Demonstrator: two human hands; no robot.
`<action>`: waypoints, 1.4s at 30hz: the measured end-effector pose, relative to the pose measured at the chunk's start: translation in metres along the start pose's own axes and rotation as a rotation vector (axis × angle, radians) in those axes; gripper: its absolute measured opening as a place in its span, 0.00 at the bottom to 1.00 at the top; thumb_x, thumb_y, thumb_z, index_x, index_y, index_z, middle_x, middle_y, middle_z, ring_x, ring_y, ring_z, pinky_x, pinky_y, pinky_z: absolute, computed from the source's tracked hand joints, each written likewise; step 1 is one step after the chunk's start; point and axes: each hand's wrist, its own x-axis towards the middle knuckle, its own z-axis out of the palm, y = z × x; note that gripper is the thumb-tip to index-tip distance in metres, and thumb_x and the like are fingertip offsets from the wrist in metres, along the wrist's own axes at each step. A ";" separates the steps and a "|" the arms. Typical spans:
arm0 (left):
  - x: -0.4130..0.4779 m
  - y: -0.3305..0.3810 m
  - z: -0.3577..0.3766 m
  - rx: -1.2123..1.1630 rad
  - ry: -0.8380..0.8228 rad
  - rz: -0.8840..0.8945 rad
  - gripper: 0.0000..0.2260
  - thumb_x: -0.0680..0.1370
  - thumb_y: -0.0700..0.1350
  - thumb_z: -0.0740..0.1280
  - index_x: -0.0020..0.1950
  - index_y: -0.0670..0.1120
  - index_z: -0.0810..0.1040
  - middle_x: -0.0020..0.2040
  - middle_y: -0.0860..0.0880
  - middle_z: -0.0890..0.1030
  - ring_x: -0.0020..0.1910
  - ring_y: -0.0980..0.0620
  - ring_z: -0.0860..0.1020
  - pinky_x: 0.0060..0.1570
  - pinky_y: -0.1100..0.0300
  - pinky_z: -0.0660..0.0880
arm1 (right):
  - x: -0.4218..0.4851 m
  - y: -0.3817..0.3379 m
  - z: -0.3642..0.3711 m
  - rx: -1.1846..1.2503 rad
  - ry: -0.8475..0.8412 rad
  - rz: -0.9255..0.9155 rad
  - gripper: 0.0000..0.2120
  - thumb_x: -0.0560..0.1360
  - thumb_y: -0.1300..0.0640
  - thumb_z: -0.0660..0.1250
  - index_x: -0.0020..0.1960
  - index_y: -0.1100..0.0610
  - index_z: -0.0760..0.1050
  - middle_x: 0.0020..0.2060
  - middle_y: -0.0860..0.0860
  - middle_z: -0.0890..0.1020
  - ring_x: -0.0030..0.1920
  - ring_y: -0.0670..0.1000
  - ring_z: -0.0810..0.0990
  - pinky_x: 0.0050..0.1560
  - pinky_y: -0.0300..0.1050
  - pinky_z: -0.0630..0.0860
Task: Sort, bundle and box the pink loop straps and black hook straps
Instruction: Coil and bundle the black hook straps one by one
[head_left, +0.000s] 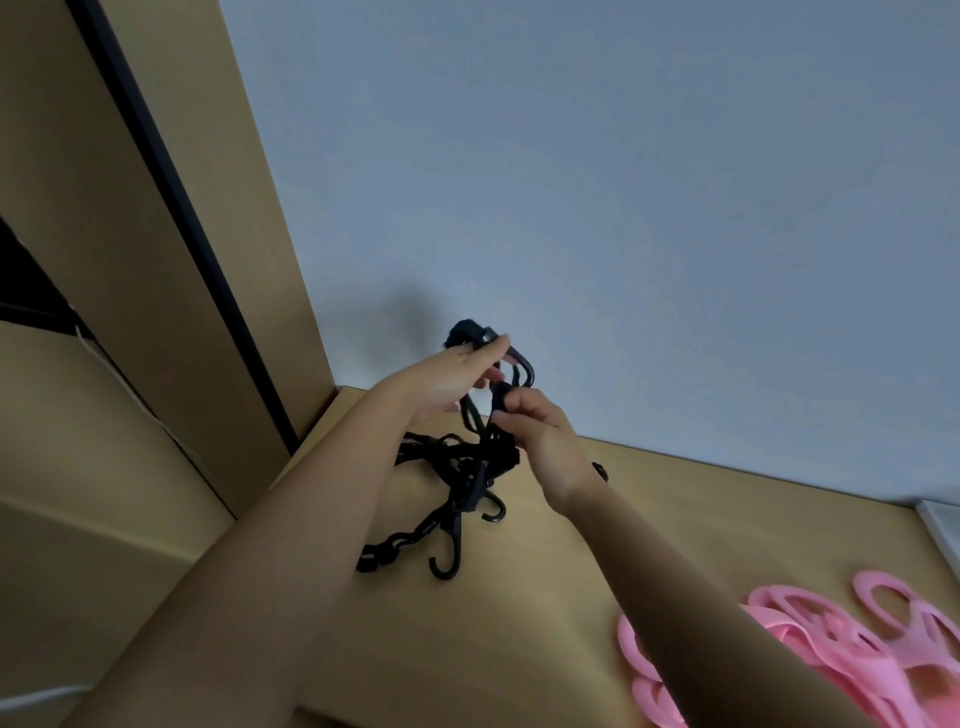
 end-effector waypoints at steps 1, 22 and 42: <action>0.000 -0.003 0.000 -0.002 0.025 0.000 0.12 0.80 0.59 0.55 0.54 0.57 0.76 0.57 0.52 0.77 0.58 0.54 0.73 0.61 0.52 0.69 | 0.001 0.000 -0.004 0.000 0.012 0.008 0.10 0.73 0.65 0.62 0.34 0.57 0.67 0.38 0.51 0.69 0.38 0.51 0.68 0.41 0.43 0.67; -0.006 0.060 -0.005 -0.425 -0.223 0.043 0.19 0.74 0.45 0.56 0.23 0.44 0.71 0.31 0.45 0.79 0.28 0.49 0.78 0.39 0.57 0.75 | 0.021 -0.018 -0.039 -0.526 0.296 -0.079 0.30 0.71 0.56 0.71 0.69 0.58 0.63 0.65 0.51 0.69 0.65 0.50 0.68 0.63 0.44 0.67; 0.001 0.033 0.009 0.012 0.448 -0.095 0.29 0.76 0.62 0.61 0.71 0.47 0.63 0.67 0.46 0.68 0.65 0.47 0.68 0.58 0.54 0.66 | 0.046 -0.111 -0.038 0.339 0.153 0.270 0.13 0.78 0.50 0.61 0.41 0.59 0.68 0.29 0.51 0.67 0.26 0.48 0.64 0.29 0.41 0.67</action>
